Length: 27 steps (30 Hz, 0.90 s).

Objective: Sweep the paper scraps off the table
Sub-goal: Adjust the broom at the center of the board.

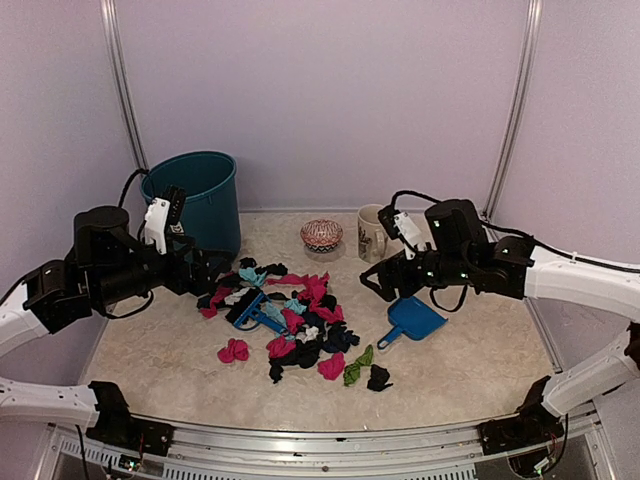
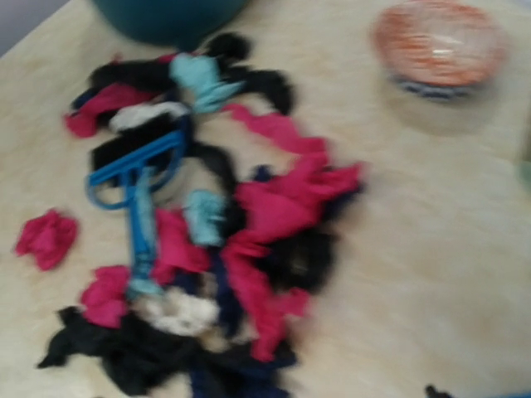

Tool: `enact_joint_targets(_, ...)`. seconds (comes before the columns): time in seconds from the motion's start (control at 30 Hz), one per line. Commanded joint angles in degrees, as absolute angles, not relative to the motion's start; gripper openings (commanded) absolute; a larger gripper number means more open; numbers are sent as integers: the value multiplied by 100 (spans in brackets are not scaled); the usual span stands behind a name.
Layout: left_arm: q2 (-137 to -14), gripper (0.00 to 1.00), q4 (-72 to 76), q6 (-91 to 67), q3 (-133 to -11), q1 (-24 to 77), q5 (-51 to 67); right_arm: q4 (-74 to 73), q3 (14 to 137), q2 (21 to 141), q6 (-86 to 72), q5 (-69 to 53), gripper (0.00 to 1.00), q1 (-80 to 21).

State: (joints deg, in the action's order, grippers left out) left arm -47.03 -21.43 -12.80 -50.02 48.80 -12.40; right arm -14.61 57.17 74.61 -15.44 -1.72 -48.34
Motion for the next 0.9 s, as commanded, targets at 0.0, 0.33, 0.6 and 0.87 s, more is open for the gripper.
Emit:
enact_joint_targets(0.0, -4511, 99, -2189, -1293, -4862, 4781, -1523, -1771, 6535, 8188, -1154, -487, 76, -5188)
enact_joint_targets(0.33, -4342, 99, -2206, -1379, -4786, 4509, -1693, -2228, 8116, 10095, -461, -845, 52, -5777)
enact_joint_targets(0.6, -4447, 99, -2294, -1407, -4808, 4440, -1898, -2270, 8915, 11228, -352, -1331, 43, -6068)
enact_joint_targets(0.87, -4464, 99, -2301, -1402, -4799, 4381, -1922, -2404, 9804, 12198, -723, -1736, 45, -6091)
